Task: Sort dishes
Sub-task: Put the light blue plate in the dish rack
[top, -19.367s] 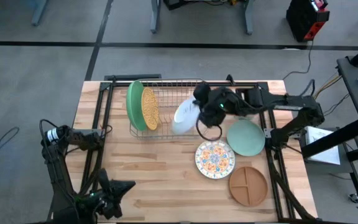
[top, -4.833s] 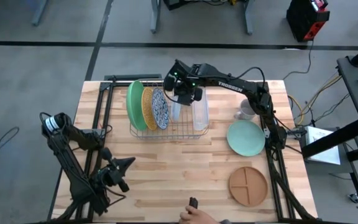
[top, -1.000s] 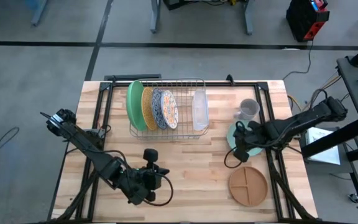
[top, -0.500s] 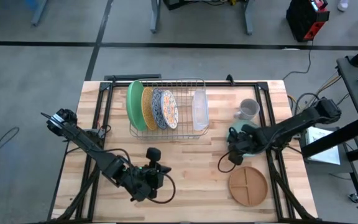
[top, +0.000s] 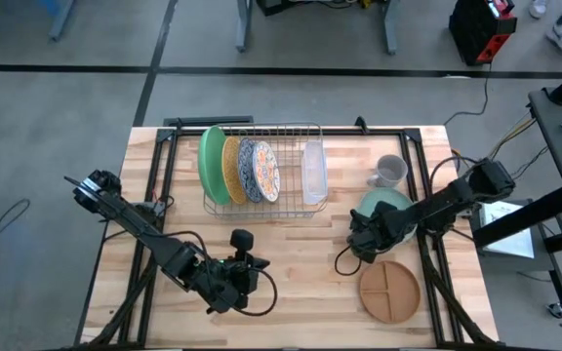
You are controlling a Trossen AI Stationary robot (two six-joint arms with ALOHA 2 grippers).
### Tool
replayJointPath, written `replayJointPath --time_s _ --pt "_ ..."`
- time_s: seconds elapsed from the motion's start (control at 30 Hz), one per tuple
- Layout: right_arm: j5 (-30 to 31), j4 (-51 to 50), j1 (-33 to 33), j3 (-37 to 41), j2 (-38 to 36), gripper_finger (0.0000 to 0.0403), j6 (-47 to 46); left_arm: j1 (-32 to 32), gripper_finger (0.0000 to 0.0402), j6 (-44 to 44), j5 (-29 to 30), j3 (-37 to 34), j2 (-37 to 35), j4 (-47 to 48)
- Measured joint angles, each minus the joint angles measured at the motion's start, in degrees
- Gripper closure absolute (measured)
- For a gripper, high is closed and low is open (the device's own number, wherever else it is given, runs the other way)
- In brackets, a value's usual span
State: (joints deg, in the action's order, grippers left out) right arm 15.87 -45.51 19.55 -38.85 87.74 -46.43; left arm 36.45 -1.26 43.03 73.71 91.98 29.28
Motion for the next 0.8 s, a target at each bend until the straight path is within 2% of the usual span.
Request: replayJointPath --time_s 0.13,0.37,0.53,0.67,0.8 --pt "-0.34 2.05 -0.02 0.15 0.29 0.0252 -0.3 -0.56 0.0401 -0.02 0.06 0.0 0.0 -0.05" --pt "-0.27 2.12 0.42 0.33 -4.13 0.0383 -2.89 -1.61 0.0401 0.0 0.09 0.0 0.0 -0.1" --pt "-1.18 2.09 2.96 -0.86 -10.23 0.0394 -3.32 -1.79 0.0401 0.0 0.09 0.0 0.0 -0.04" --pt "0.33 3.38 7.78 -2.89 -17.28 0.04 -3.7 -1.79 0.0401 -0.62 0.16 -0.02 -0.02 -0.05" --pt "4.26 13.69 14.09 -3.05 -24.95 0.0401 -0.26 -1.84 0.0401 -1.21 2.51 -0.02 -0.02 -0.11"
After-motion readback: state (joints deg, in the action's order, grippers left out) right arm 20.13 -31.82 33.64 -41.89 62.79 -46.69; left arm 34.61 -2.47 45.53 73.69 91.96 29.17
